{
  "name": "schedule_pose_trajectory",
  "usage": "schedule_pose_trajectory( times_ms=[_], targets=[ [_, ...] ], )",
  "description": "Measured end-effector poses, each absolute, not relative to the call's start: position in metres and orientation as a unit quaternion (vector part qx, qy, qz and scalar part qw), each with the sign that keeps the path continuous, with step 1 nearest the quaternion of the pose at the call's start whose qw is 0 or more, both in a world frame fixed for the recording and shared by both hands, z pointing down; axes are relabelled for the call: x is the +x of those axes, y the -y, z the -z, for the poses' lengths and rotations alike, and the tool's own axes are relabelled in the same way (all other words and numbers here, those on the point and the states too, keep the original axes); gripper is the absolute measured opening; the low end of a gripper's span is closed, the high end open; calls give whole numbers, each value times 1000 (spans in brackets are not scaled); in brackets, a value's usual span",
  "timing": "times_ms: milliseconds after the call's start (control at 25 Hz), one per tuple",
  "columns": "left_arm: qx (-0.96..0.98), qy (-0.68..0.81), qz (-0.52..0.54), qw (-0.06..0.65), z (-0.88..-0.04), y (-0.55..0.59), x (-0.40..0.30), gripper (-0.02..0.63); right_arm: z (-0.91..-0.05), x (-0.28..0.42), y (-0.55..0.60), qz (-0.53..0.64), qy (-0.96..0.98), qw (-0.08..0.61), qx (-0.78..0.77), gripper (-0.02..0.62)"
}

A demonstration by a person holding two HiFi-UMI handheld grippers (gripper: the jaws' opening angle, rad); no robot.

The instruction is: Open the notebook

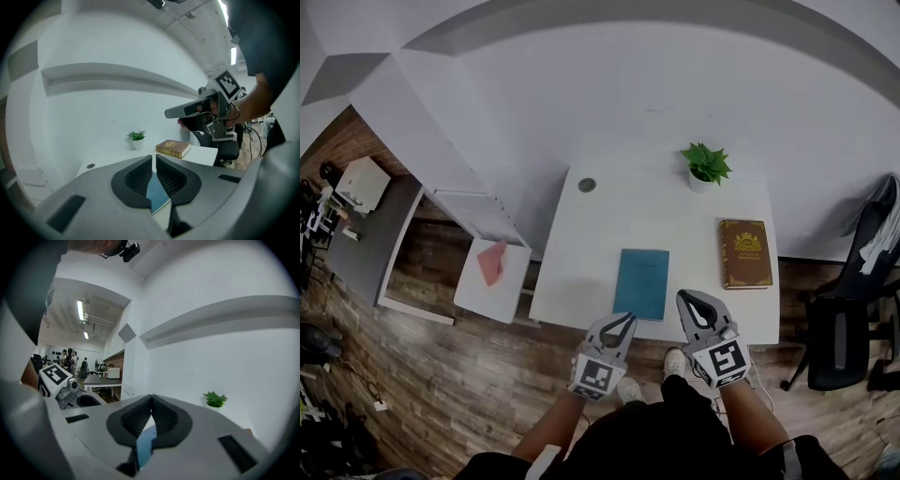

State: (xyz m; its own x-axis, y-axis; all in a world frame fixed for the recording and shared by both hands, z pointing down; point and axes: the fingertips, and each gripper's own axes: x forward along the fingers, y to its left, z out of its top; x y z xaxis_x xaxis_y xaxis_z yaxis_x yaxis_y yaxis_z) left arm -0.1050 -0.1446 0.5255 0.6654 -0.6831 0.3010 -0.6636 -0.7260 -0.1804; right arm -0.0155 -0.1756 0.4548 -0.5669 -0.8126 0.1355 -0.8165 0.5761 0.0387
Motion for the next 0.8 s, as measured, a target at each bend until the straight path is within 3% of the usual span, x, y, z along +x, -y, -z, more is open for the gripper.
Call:
schedule_pose_trajectory(
  times_ms=[40,120,280,520,800],
  targets=[
    [-913,-362,187,33,-531,145,-100,16,-457,-12,177,-17,885,70,460,2],
    [-913,-344,215,47,-545,146,-91,105,-464,-5,179,-24,885,72,460,2],
    [-904,-297,291,97,-576,146,-75,143,-475,3,179,-40,887,79,453,2],
    [-872,-209,399,192,-626,142,-55,150,-490,9,178,-55,891,83,444,2],
    [-847,-145,464,215,-675,141,-39,150,-505,19,173,-61,895,93,432,2]
  ],
)
